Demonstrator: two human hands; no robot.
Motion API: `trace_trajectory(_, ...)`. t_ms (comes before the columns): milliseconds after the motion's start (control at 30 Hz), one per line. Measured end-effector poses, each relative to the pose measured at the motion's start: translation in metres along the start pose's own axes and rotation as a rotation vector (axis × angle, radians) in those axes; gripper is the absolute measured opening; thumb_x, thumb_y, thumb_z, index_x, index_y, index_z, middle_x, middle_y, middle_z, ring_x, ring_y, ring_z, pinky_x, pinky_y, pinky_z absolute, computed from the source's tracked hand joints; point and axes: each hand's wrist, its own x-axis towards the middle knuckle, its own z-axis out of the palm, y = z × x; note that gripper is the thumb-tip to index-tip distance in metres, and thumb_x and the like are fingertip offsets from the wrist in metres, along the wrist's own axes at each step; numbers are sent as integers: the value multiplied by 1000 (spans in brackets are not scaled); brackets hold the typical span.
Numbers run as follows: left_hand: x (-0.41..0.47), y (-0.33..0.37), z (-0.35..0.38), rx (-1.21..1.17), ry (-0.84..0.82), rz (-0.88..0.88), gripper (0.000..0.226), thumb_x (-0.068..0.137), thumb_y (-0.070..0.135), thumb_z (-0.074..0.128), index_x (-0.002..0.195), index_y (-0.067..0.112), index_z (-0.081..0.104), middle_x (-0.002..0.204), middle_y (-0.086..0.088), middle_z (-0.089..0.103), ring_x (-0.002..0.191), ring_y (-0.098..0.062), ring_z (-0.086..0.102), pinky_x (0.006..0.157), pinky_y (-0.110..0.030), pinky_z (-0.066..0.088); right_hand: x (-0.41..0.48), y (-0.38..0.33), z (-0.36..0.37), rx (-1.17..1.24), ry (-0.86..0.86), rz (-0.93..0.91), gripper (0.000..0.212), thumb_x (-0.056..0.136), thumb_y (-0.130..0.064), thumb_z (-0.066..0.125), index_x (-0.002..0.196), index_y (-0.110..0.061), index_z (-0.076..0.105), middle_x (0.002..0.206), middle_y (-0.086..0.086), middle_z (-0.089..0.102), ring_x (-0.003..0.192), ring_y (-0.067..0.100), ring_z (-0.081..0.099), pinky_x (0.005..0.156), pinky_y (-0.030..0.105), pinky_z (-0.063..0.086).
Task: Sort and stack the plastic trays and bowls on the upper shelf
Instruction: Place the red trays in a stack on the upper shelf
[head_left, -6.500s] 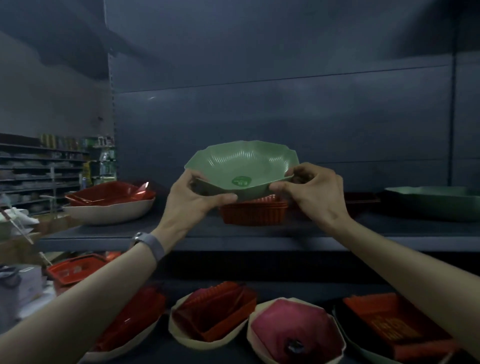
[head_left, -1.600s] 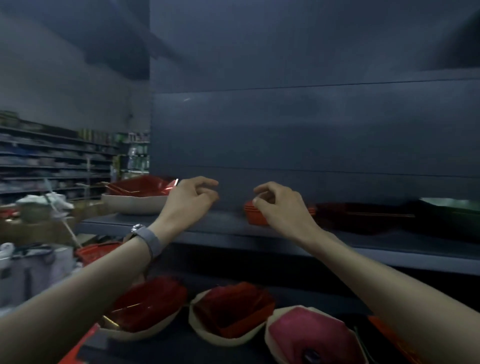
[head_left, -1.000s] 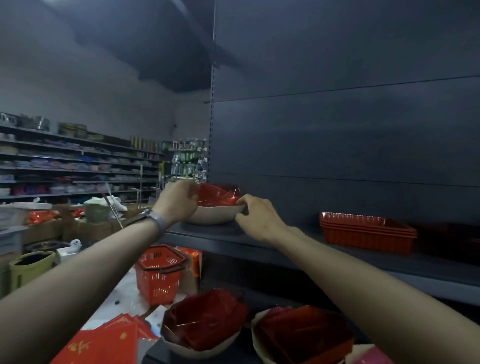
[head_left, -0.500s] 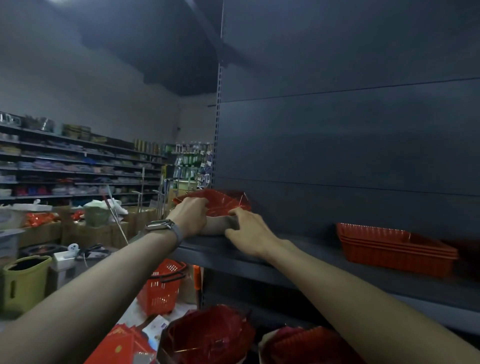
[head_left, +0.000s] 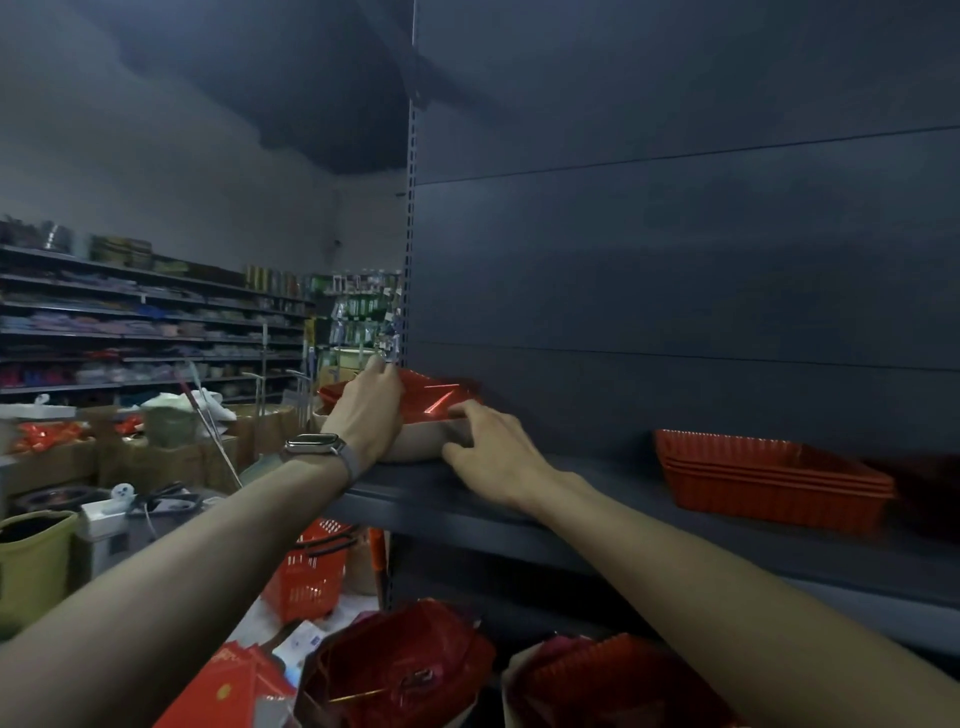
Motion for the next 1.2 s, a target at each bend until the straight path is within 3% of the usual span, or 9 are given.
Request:
trace_trajectory(300,-24,48,-26,-44,132,165,13,89,-9,54,100,-2,58,108,-21,53,89,-49,63,74,-50,50,-23,18,-39,105,137,42,72,99,-33,59,161,-32,23,143,9,59,125,29,59,107,44,49)
trace_trajectory(400,-35,66,-40,-100,154,251,30,91,23,45,97,-2,60,104,-19,54,80,-41,63,66,-38,42,-31,25,-57,156,201,43,77,99,-38,62,160,-44,15,139,11,60,122,29,62,108,45,49)
trace_trajectory(467,-42,77,-48,-125,177,300,29,90,25,52,97,-2,61,103,-16,54,77,-39,62,66,-32,36,-34,32,-69,173,249,47,76,97,-46,64,157,-48,18,142,10,61,128,30,60,110,42,47)
trace_trajectory(567,-54,91,-51,-183,237,366,6,91,1,65,94,2,60,100,-10,51,74,-34,59,65,-38,43,-45,46,-91,173,279,77,66,94,-56,68,151,-47,36,139,6,63,133,27,55,111,38,45)
trace_trajectory(667,-66,104,-50,-237,302,458,8,98,-2,59,93,4,59,98,-8,51,75,-26,56,69,-39,50,-67,54,-114,159,332,47,28,89,-54,78,109,-38,67,108,-9,73,106,12,66,85,19,48)
trace_trajectory(767,-81,120,-50,-298,324,537,8,104,3,57,101,2,64,102,-5,53,84,-15,56,83,-18,45,-95,60,-137,180,374,6,19,85,-42,86,80,-35,69,82,-15,74,79,-6,66,65,5,41)
trace_trajectory(967,-102,157,-43,-441,331,555,12,100,15,70,109,9,76,102,3,58,92,-14,60,87,-19,45,-150,80,-171,154,472,-21,19,82,-31,89,75,-36,72,68,-24,72,71,-10,66,66,4,41)
trace_trajectory(1100,-108,174,-41,-464,301,551,23,92,34,78,107,15,79,104,8,65,101,-11,63,91,-23,49,-180,96,-194,158,527,0,16,79,-29,91,78,-26,75,73,-9,76,75,10,71,72,25,54)
trace_trajectory(1200,-107,186,-36,-525,247,503,30,90,46,75,108,23,80,112,13,65,111,-5,60,99,-20,45,-200,111,-209,149,570,21,16,78,-27,92,78,-27,76,75,-10,77,77,9,74,79,32,58)
